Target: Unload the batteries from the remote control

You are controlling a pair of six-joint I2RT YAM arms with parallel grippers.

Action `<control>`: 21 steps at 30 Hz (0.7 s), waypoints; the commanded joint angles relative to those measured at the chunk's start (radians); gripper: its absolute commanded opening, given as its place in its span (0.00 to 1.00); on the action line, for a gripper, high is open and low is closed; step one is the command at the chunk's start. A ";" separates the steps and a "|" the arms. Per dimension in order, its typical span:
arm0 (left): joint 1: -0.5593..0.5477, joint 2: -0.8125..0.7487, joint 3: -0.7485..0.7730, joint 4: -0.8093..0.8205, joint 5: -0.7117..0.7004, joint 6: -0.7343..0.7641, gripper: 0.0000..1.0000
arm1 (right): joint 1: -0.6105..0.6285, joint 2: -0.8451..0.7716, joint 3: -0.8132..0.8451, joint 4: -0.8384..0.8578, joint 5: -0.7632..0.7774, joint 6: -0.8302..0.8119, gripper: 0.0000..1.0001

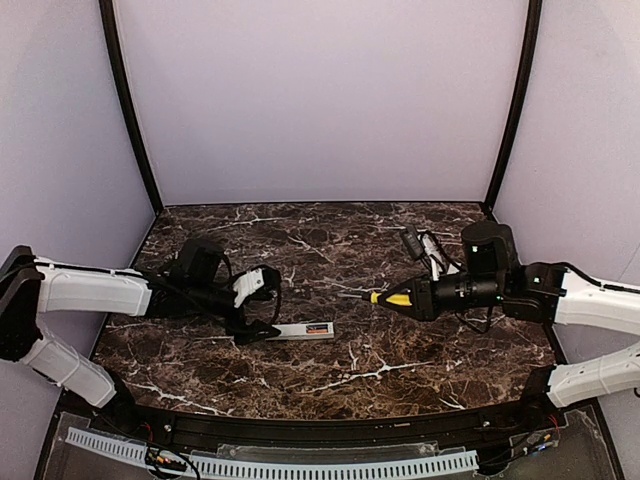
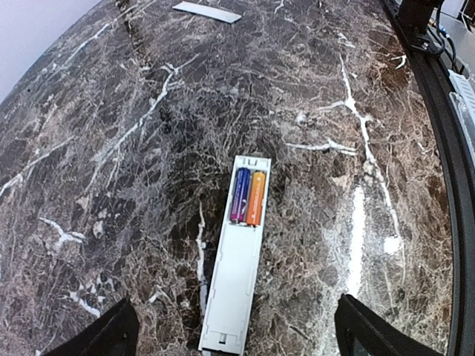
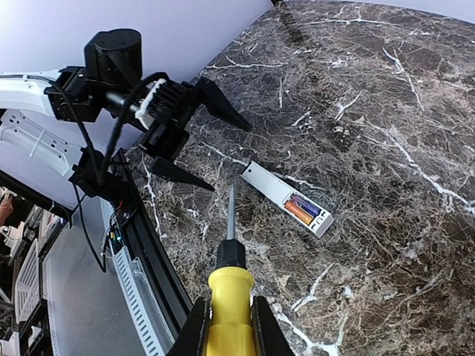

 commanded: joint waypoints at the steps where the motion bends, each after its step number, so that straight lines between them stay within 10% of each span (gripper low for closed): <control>1: 0.005 0.094 -0.007 0.079 0.021 0.035 0.92 | -0.010 -0.052 -0.025 0.000 -0.014 -0.002 0.00; 21: -0.006 0.388 0.098 0.146 0.048 0.113 0.68 | -0.011 -0.186 -0.059 -0.094 0.031 0.037 0.00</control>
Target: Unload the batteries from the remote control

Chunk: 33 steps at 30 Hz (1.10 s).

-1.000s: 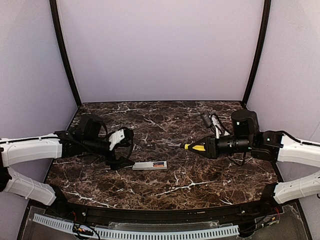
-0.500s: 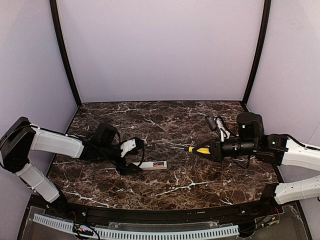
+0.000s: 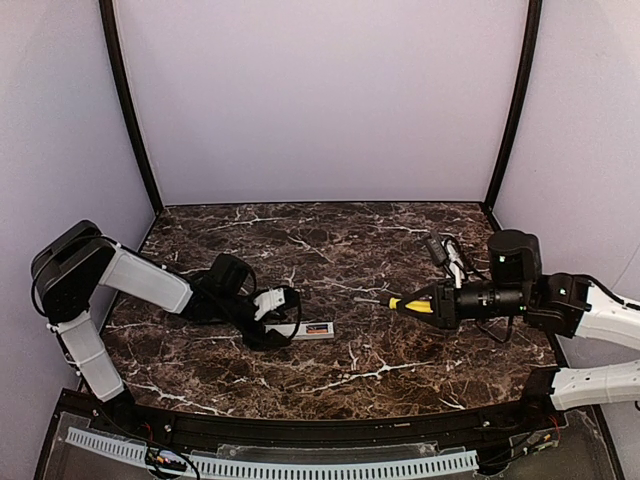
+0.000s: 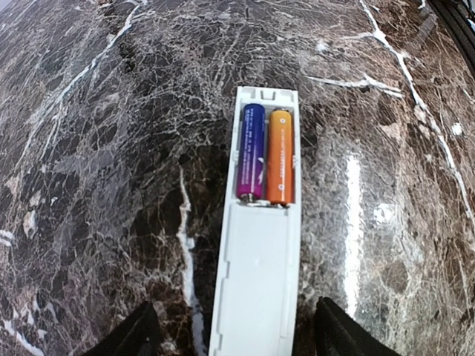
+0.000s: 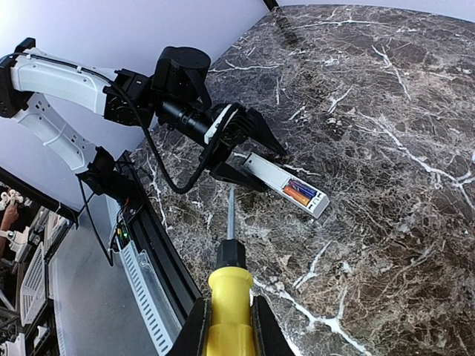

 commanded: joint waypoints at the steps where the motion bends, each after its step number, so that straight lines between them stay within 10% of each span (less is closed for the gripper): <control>1: -0.009 0.031 0.039 0.000 0.029 0.036 0.65 | -0.006 0.000 0.009 -0.008 0.022 0.006 0.00; 8: -0.051 0.051 0.062 -0.020 0.033 0.036 0.41 | -0.006 0.006 0.035 -0.042 0.038 0.001 0.00; 23: -0.337 0.049 0.071 0.086 -0.127 -0.311 0.37 | -0.007 -0.046 0.089 -0.207 0.123 -0.013 0.00; 33: -0.373 0.037 0.035 0.167 -0.200 -0.339 0.70 | -0.006 -0.039 0.099 -0.243 0.128 0.011 0.00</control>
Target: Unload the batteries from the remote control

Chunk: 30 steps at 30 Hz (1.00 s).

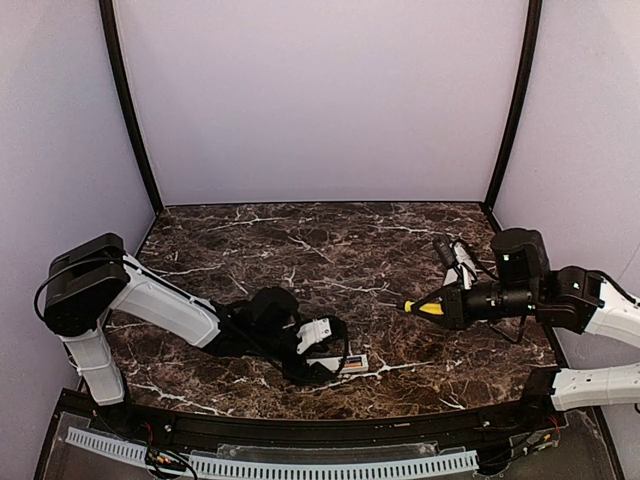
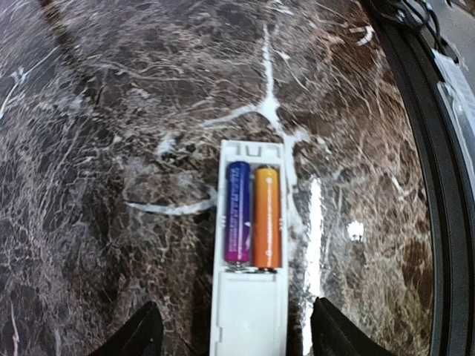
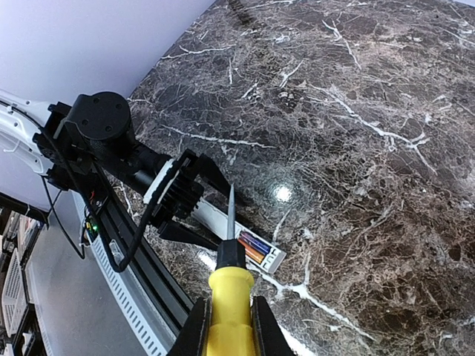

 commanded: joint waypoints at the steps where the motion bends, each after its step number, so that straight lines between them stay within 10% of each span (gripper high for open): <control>1: -0.001 -0.037 -0.032 0.062 -0.037 -0.007 0.72 | -0.007 0.000 0.039 -0.021 0.018 0.017 0.00; 20: 0.004 -0.162 -0.446 0.590 -0.118 0.047 0.81 | -0.006 0.142 0.122 -0.032 0.010 0.017 0.00; 30: 0.076 -0.068 -0.427 0.702 -0.007 -0.016 0.98 | -0.006 0.160 0.127 -0.022 -0.005 0.028 0.00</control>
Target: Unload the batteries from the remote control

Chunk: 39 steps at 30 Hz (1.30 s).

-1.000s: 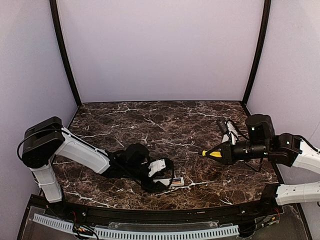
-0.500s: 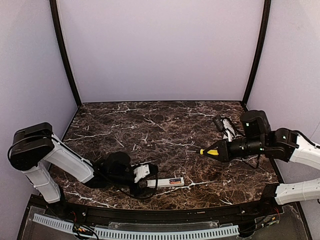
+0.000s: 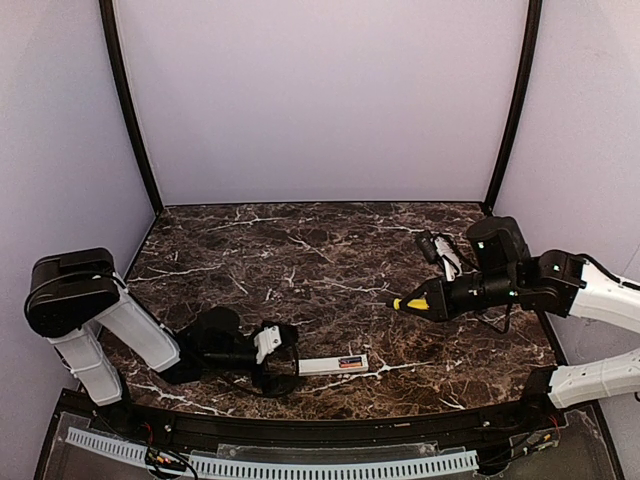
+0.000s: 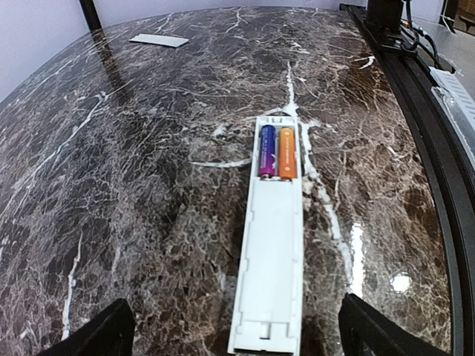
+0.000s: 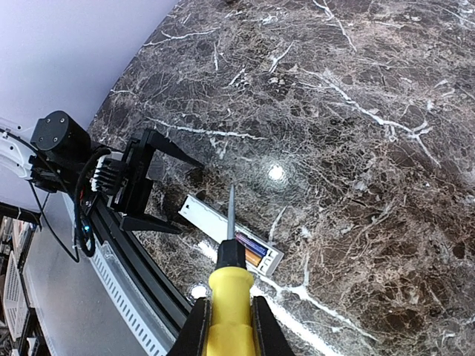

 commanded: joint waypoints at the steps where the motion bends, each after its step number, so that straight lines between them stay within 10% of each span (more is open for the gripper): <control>1: 0.025 0.053 0.018 0.073 0.055 -0.036 0.98 | -0.006 -0.006 0.026 0.019 -0.010 0.011 0.00; 25: 0.037 0.232 0.163 0.042 0.219 0.051 0.80 | -0.006 0.004 0.014 0.024 0.003 -0.006 0.00; 39: 0.051 0.295 0.273 -0.115 0.323 0.060 0.38 | -0.007 -0.009 0.002 0.022 0.013 -0.024 0.00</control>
